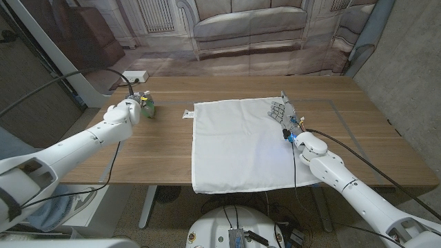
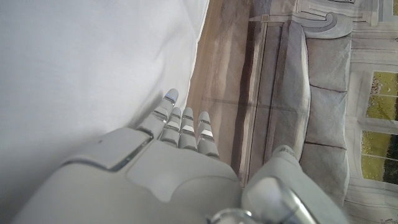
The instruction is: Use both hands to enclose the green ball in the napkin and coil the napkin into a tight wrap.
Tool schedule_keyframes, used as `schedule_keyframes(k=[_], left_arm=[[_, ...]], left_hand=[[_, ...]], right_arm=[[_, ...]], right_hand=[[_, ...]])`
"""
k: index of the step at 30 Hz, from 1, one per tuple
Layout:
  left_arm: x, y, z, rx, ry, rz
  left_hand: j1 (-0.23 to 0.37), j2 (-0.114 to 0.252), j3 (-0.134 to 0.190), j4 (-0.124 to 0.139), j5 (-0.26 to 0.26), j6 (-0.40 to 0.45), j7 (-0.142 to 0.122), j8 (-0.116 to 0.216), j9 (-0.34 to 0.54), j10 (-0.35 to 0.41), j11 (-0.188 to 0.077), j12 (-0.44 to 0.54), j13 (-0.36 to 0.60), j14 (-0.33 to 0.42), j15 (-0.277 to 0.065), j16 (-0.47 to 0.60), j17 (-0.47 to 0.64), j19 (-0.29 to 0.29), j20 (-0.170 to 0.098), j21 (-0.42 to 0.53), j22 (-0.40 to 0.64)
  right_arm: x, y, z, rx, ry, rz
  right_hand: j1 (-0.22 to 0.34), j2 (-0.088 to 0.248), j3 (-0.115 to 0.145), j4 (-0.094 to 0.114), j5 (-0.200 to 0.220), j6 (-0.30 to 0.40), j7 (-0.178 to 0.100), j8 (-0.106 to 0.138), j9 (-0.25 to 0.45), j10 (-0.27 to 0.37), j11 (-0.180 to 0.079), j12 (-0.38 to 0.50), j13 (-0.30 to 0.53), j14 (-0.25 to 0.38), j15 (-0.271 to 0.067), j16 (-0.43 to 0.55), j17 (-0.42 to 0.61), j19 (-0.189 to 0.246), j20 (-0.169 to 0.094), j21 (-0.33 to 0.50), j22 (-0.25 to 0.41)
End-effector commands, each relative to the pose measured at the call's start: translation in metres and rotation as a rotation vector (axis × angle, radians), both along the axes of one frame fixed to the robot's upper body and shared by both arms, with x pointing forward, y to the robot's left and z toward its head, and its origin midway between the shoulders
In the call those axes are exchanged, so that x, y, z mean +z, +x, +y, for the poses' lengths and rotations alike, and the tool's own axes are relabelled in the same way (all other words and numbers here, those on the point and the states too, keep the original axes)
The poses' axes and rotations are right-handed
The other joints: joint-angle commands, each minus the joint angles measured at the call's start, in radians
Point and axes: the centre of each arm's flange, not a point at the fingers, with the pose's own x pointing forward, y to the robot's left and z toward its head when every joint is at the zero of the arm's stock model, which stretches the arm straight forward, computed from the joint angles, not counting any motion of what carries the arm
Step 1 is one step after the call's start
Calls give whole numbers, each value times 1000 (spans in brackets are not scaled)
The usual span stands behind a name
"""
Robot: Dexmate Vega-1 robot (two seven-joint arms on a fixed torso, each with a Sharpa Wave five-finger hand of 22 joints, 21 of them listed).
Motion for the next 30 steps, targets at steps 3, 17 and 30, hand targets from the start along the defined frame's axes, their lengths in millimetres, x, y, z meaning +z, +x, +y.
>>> schedule_keyframes(k=[3, 17, 30], left_arm=[[12, -31, -26, -57, 19, -60], [9, -61, -79, -255, 4, -161], [12, -76, -125, -489, 20, -160]], left_hand=[[54, 70, 18, 26, -10, 17, -7, 7, 2, 30, -18, 3, 2, 15, -79, -4, 1, 1, -3, -2, 3], [41, 68, 16, 36, -21, 21, -5, 3, 2, 32, -16, -3, 2, 16, -80, -9, 1, -8, -2, -7, 4], [39, 69, 18, 37, -27, 12, -2, -5, 1, 23, -14, -12, 1, 5, -75, -16, 0, -23, 1, -14, 4]], right_arm=[[-3, 5, -7, 7, 17, 4], [-5, 8, -15, 4, 46, -11], [0, -15, -22, 5, 72, -108]], right_hand=[[13, 4, 5, -8, -5, 5, 19, 2, 3, 0, 5, -2, 3, -2, 6, 3, 4, 7, -1, -2, 5], [16, 6, 6, -10, -6, 3, 20, 2, 4, 0, 5, -3, 3, -2, 5, 3, 4, 9, -1, -4, 5], [17, 7, 6, -12, -7, 4, 19, 2, 4, 3, 5, -4, 3, 0, 5, 4, 4, 12, -1, -5, 6]])
